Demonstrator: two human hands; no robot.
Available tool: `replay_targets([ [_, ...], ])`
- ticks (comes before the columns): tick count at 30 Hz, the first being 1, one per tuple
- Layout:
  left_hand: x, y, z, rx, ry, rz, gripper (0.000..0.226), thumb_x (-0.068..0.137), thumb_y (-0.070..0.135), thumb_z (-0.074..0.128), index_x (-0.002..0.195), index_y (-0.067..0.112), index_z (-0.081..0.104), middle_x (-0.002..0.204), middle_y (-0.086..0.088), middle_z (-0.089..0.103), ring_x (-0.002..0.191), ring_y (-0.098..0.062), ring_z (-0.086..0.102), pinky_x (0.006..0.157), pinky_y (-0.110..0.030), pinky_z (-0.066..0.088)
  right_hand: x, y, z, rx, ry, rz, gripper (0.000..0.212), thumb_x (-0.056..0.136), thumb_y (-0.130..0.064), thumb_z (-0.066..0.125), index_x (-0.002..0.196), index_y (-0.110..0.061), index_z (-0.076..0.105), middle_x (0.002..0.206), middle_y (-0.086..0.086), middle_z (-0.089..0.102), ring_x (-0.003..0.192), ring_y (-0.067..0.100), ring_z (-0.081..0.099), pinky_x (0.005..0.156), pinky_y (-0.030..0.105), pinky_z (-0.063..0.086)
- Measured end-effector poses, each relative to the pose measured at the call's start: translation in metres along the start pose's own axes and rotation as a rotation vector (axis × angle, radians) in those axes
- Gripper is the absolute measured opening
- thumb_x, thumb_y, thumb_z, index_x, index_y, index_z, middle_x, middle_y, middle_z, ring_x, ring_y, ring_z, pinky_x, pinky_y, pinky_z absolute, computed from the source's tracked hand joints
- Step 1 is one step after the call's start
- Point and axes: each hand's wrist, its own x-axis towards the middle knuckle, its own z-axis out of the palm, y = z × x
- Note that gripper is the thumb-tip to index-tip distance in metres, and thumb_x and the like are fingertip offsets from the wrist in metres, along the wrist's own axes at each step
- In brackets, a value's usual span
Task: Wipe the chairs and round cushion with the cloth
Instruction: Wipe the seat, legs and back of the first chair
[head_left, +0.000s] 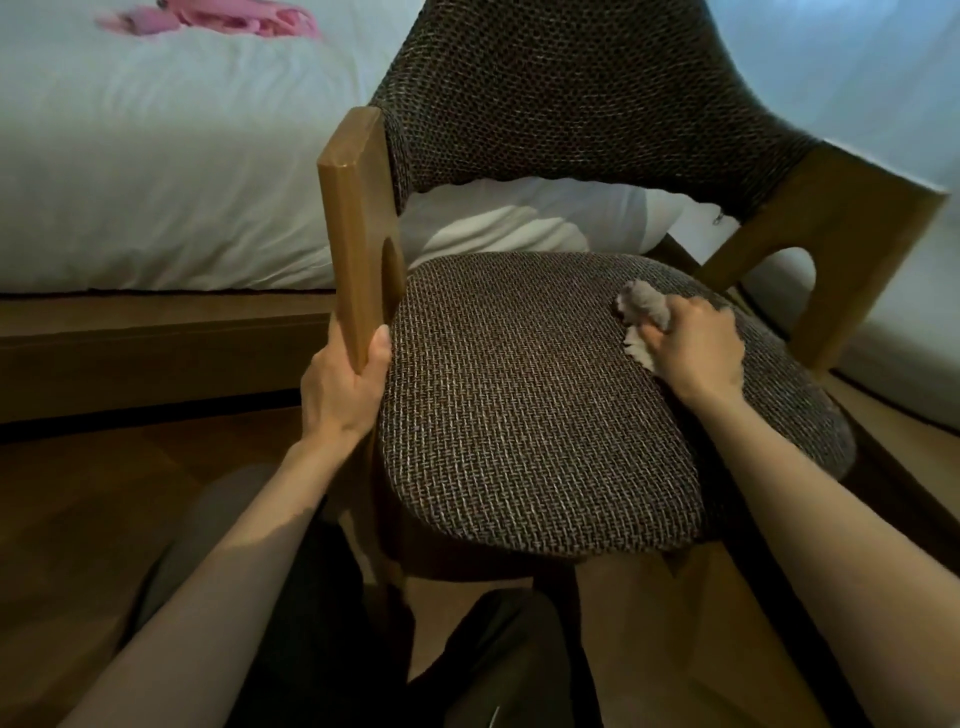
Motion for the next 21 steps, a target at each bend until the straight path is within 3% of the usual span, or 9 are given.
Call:
replay_targets([
  [5,-0.002,0.002,-0.002,-0.035,-0.074,-0.027,0.072,0.085,0.074,0.024,0.132,0.021,0.038,0.08,0.016,0.055,0.069,0.005,0.057,0.061,-0.015,0.039,-0.015,-0.043,-0.002,0.213,-0.064,0.096,0.024,0.093,-0.039,0.054,0.095,-0.016,0.061,0.094,0.009,0.068,0.09,0.031,0.062,0.077,0.039,0.048],
  [9,-0.005,0.009,-0.005,-0.038,-0.092,-0.055,0.073,0.085,0.074,0.024,0.138,0.025,0.032,0.093,0.019,0.055,0.081,0.006,0.053,0.066,-0.015,0.038,-0.069,-0.129,0.0,0.46,-0.166,-0.12,0.026,0.094,-0.042,0.054,0.092,-0.018,0.064,0.08,-0.004,0.067,0.071,0.013,0.064,0.069,0.031,0.053],
  [12,-0.008,0.014,-0.007,-0.072,-0.117,-0.081,0.068,0.088,0.072,0.026,0.137,0.026,0.032,0.099,0.015,0.055,0.087,0.002,0.054,0.069,-0.017,0.038,-0.093,-0.157,-0.008,0.463,-0.149,-0.236,0.026,0.092,-0.042,0.056,0.081,-0.019,0.061,0.077,-0.003,0.065,0.069,0.016,0.06,0.065,0.031,0.047],
  [17,-0.009,0.021,-0.012,-0.141,-0.122,-0.143,0.064,0.089,0.068,0.033,0.141,0.029,0.034,0.114,0.009,0.056,0.101,-0.007,0.054,0.083,-0.022,0.038,-0.109,-0.115,-0.02,0.34,-0.093,-0.316,0.026,0.087,-0.051,0.053,0.089,-0.026,0.061,0.086,-0.005,0.063,0.079,0.021,0.06,0.064,0.036,0.052],
  [21,-0.013,0.027,-0.019,-0.178,-0.111,-0.162,0.06,0.094,0.057,0.042,0.147,0.032,0.029,0.122,0.013,0.053,0.112,-0.006,0.049,0.094,-0.028,0.036,-0.094,-0.044,-0.027,0.14,-0.013,-0.169,0.039,0.085,-0.059,0.052,0.11,-0.03,0.062,0.105,0.0,0.065,0.098,0.027,0.055,0.065,0.032,0.043],
])
